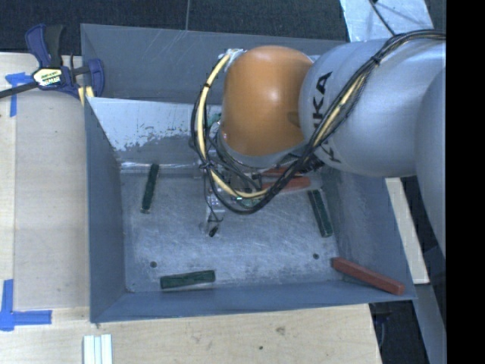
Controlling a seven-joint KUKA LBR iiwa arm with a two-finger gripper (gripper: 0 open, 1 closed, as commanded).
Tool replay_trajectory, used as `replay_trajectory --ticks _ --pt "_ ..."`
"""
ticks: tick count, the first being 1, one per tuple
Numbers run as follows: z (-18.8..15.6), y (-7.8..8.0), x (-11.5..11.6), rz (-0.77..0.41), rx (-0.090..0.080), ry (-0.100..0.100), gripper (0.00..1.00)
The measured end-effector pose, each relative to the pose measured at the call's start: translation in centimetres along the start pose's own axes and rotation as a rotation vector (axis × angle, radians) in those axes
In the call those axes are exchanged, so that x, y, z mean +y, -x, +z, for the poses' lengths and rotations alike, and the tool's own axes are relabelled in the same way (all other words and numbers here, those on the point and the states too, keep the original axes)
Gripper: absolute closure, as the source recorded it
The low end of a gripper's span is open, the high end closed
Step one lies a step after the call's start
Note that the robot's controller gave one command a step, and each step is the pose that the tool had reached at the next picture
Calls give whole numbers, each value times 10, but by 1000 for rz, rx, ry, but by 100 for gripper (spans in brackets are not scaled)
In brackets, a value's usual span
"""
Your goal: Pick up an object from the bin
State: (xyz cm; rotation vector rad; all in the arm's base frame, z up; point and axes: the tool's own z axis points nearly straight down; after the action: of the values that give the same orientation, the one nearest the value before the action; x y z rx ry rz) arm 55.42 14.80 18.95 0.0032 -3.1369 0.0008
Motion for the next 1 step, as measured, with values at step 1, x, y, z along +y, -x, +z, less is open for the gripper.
replay_trajectory --ticks 1 --pt "121 50 77 -759 -5 1 0"
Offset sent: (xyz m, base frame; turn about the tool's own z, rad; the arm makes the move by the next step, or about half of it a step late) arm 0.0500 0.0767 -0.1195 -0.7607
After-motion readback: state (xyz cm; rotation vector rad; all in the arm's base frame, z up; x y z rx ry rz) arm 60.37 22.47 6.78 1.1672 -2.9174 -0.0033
